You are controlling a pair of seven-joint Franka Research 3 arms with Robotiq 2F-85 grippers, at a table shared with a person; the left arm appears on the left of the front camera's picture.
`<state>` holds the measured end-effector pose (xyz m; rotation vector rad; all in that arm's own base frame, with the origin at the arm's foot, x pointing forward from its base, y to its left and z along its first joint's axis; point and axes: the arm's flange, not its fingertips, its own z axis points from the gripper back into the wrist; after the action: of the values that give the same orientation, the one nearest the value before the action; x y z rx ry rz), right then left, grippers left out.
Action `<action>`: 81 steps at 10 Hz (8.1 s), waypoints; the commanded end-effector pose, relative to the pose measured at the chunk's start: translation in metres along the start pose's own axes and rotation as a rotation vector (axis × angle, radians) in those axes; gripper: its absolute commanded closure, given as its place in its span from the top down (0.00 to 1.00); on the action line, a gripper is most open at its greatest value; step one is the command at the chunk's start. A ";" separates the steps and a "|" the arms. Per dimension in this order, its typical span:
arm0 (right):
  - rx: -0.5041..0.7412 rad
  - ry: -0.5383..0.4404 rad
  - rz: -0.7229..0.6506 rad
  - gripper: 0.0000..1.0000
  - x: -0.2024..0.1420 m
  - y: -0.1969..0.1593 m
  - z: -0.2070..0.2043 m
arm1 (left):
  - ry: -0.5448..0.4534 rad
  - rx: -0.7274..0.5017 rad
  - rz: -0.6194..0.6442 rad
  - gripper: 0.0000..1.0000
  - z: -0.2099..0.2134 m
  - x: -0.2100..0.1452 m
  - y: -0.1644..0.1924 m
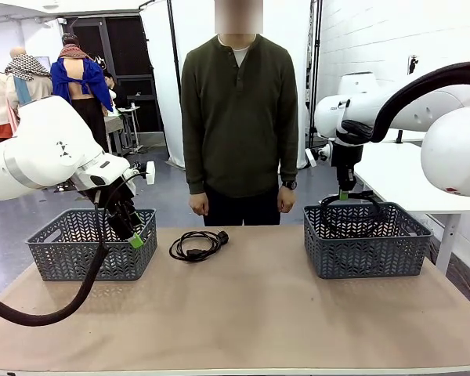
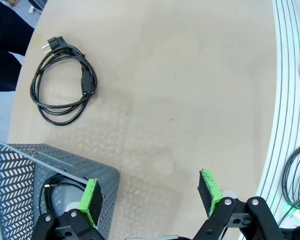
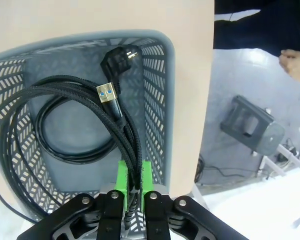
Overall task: Organize the cables according to human instructions.
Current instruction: Pick up a bundle of cables and place it in the basket indicated by the human.
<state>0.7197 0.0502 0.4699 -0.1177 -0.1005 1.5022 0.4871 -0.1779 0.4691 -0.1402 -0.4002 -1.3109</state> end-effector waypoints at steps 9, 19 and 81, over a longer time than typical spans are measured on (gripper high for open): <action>0.094 0.023 0.050 0.60 -0.009 -0.023 -0.009 | 0.000 0.001 0.001 1.00 0.001 0.000 0.000; 0.068 0.005 0.022 1.00 -0.010 -0.017 -0.001 | 0.000 0.001 0.001 1.00 0.001 0.000 0.000; -0.023 -0.340 -0.466 1.00 0.091 0.264 0.040 | 0.000 0.001 0.001 1.00 0.001 0.000 0.000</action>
<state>0.4592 0.1584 0.4713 0.1421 -0.3893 1.0551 0.4873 -0.1780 0.4691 -0.1405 -0.4001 -1.3111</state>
